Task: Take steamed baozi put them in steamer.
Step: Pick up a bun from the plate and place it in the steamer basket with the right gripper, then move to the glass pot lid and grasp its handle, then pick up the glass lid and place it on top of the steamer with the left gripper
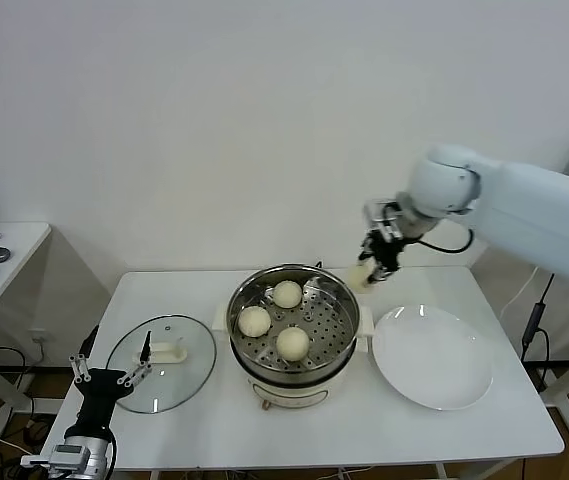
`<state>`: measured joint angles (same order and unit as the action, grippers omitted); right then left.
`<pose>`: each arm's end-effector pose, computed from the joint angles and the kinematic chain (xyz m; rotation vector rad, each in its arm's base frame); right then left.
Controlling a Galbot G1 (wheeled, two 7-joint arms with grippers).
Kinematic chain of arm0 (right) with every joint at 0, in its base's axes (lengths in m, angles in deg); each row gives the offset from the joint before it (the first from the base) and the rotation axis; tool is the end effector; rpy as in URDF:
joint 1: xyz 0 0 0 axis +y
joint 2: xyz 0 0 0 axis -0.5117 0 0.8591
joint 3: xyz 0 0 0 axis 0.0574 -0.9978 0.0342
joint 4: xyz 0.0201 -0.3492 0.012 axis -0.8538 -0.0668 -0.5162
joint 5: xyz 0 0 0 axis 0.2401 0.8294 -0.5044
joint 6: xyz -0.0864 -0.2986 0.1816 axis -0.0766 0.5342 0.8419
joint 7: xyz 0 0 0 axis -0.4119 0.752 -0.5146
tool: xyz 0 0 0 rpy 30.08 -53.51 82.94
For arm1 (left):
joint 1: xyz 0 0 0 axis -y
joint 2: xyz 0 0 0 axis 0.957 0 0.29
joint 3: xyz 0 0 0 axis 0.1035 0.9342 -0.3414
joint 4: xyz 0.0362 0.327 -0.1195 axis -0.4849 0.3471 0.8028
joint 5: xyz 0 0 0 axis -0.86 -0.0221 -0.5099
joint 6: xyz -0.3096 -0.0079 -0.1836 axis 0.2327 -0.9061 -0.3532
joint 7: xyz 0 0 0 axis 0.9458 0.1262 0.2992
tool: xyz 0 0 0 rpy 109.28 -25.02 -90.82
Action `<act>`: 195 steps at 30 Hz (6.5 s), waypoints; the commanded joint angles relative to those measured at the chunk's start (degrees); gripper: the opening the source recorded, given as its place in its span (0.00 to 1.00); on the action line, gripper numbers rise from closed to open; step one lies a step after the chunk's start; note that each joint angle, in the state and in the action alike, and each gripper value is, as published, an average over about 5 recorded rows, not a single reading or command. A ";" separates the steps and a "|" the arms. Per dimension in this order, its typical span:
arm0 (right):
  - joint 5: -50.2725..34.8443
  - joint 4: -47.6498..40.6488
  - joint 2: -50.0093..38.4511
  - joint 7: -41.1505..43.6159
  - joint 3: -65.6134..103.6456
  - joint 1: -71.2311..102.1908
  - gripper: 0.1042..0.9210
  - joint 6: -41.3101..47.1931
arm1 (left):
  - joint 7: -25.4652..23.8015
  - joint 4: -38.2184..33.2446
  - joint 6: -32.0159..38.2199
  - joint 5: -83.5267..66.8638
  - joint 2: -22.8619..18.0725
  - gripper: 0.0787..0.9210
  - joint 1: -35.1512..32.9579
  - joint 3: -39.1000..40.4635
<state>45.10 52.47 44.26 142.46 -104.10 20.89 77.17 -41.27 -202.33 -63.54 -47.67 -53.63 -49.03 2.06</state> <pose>0.5181 0.0103 0.0038 1.4099 -1.4242 1.5006 0.1790 0.1124 -0.3112 -0.0374 2.9791 0.4221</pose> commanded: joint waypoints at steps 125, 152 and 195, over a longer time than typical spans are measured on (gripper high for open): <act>17.36 15.98 40.02 -52.44 132.29 136.62 0.88 -47.64 | 11.34 39.21 0.99 76.85 10.97 0.88 24.62 9.65; 19.05 16.27 40.03 -51.79 130.64 137.04 0.88 -47.06 | 11.32 45.66 0.33 74.47 10.20 0.43 28.90 11.80; 27.26 16.92 40.06 -53.06 119.50 136.97 0.88 -46.53 | -12.54 -7.30 -47.71 58.95 21.98 0.11 30.59 37.45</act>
<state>67.93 70.09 83.44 90.45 17.42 158.41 30.79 -44.57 -206.58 -98.67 6.76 -30.88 -33.25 17.53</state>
